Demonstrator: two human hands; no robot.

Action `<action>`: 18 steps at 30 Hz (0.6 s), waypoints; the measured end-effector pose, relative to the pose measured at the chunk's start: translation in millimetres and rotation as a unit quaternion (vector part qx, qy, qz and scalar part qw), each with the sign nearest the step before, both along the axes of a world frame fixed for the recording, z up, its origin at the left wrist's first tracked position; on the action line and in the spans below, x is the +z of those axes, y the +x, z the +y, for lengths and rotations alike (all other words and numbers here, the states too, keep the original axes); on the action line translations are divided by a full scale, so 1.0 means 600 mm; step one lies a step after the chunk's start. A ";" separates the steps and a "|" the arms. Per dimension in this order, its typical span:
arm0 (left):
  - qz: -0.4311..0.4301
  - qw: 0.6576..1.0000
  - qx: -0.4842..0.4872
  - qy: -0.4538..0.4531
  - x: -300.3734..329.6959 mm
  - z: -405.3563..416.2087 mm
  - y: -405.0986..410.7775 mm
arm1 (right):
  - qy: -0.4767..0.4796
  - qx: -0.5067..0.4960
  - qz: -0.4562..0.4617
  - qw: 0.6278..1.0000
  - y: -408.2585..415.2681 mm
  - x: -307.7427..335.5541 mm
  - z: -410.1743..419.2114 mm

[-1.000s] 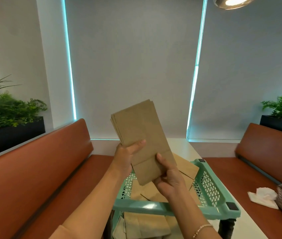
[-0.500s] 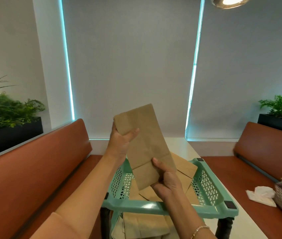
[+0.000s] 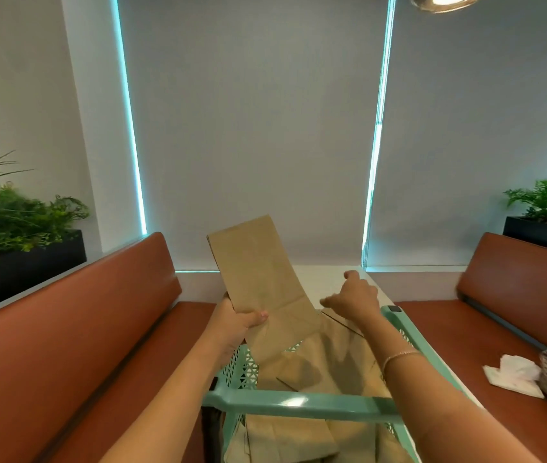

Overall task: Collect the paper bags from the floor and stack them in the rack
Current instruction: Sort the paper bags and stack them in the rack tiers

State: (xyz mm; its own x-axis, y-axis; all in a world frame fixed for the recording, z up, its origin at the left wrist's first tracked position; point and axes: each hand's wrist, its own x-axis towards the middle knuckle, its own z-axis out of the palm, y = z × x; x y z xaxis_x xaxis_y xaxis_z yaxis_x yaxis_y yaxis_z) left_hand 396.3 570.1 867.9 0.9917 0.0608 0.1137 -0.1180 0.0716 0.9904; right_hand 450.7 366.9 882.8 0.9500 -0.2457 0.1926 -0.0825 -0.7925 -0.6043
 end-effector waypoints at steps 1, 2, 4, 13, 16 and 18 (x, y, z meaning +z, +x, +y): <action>0.005 1.000 0.005 0.005 -0.004 0.001 0.001 | -0.073 0.016 0.041 0.996 0.012 0.000 -0.009; 0.007 1.000 0.007 0.009 -0.007 0.003 0.002 | -0.111 0.033 0.082 0.990 0.021 0.000 -0.015; 0.010 1.000 0.007 0.015 -0.013 0.005 0.006 | -0.135 0.063 0.120 0.981 0.032 -0.011 -0.016; -0.010 1.000 -0.023 -0.006 -0.016 0.004 0.007 | -0.061 0.082 -0.058 0.993 -0.021 0.066 -0.031; -0.010 0.999 -0.033 -0.004 -0.012 0.003 0.005 | 0.092 -0.001 -0.221 0.971 -0.070 0.104 -0.037; -0.011 0.999 -0.035 -0.003 -0.010 0.002 0.005 | 0.211 -0.037 -0.304 0.928 -0.094 0.106 -0.037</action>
State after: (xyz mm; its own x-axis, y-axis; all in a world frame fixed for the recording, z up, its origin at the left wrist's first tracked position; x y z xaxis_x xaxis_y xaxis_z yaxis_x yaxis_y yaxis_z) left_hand 399.5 571.3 862.2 0.9906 -0.0070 0.1363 -0.1352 0.0867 0.9870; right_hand 394.3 344.5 946.4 0.6751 -0.4805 0.5597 0.3307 -0.4811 -0.8119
